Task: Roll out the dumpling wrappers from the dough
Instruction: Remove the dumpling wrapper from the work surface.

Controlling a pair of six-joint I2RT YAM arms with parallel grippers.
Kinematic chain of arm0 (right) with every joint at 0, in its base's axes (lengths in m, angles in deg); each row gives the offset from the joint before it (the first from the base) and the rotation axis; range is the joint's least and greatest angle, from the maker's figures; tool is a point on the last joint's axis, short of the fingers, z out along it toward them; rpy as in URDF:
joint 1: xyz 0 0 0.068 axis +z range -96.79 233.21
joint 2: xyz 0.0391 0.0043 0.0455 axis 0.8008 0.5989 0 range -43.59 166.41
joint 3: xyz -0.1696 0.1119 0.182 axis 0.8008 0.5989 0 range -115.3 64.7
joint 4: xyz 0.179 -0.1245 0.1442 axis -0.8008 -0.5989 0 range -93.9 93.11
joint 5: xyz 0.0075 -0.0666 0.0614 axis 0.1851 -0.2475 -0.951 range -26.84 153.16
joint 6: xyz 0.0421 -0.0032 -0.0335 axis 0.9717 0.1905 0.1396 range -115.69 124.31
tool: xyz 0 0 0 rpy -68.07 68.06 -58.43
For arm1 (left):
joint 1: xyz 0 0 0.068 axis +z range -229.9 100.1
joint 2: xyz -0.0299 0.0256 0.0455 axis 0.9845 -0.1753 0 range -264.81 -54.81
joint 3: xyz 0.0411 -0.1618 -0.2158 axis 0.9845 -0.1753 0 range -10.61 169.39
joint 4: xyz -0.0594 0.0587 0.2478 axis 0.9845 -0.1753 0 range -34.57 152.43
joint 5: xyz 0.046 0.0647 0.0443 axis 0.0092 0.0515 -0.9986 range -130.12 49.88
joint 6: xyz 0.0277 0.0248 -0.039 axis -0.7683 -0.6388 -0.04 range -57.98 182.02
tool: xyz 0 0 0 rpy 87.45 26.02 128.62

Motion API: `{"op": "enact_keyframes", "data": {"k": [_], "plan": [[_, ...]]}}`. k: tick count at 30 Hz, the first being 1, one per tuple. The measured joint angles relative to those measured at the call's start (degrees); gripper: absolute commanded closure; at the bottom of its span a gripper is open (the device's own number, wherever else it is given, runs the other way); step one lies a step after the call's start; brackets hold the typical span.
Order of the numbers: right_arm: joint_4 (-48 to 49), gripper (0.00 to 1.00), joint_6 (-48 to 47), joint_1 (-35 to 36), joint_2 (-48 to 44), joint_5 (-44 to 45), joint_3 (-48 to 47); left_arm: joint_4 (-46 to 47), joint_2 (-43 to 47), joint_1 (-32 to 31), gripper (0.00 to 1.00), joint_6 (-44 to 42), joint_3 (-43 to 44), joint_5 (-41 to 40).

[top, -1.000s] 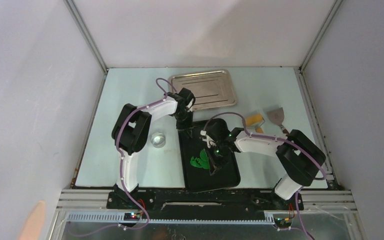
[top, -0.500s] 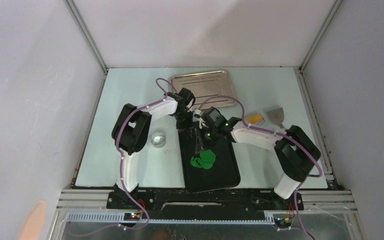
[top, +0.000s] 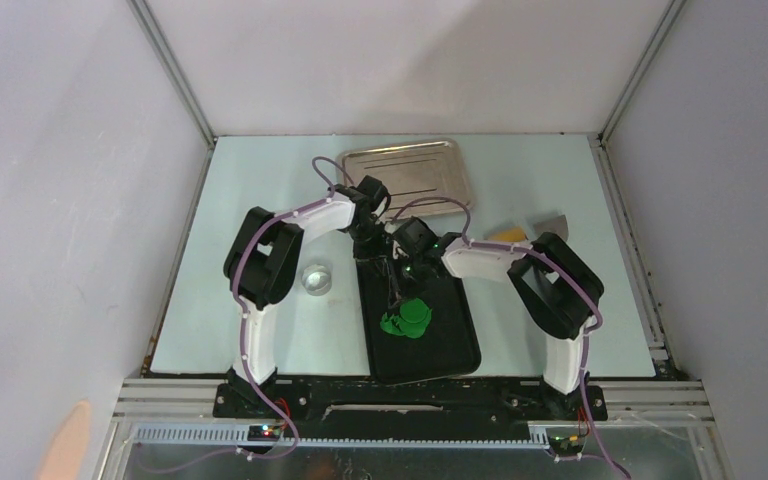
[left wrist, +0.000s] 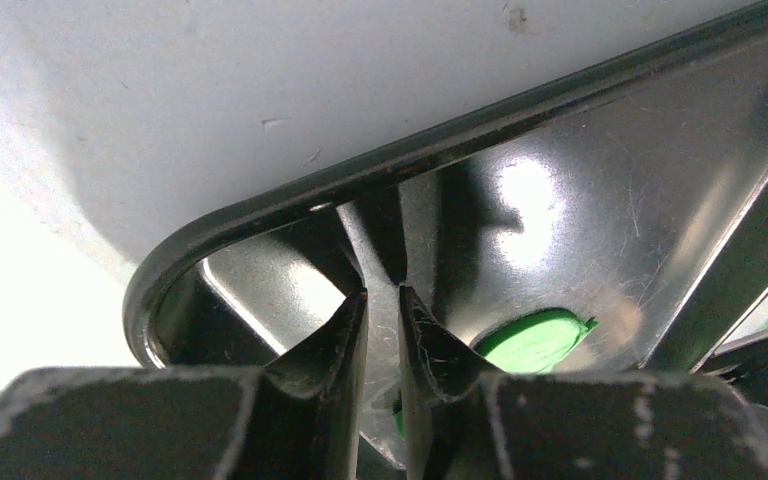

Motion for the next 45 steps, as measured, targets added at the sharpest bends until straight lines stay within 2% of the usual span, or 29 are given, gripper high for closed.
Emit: {"op": "enact_keyframes", "data": {"k": [25, 35, 45], "plan": [[-5.35, 1.0, -3.82, 4.74, -3.72, 4.72, 3.37, -3.08, -0.31, -0.17, 0.78, -1.29, 0.0, 1.42], [-7.48, 1.0, -7.85, 7.87, -8.92, 4.31, 8.07, -2.75, -0.39, 0.0, 0.78, -1.07, 0.07, 1.44], [-17.59, 1.0, -9.14, 9.92, -17.77, 3.17, 15.37, -2.56, -0.66, 0.0, 0.78, -1.07, 0.59, 1.38]]}}
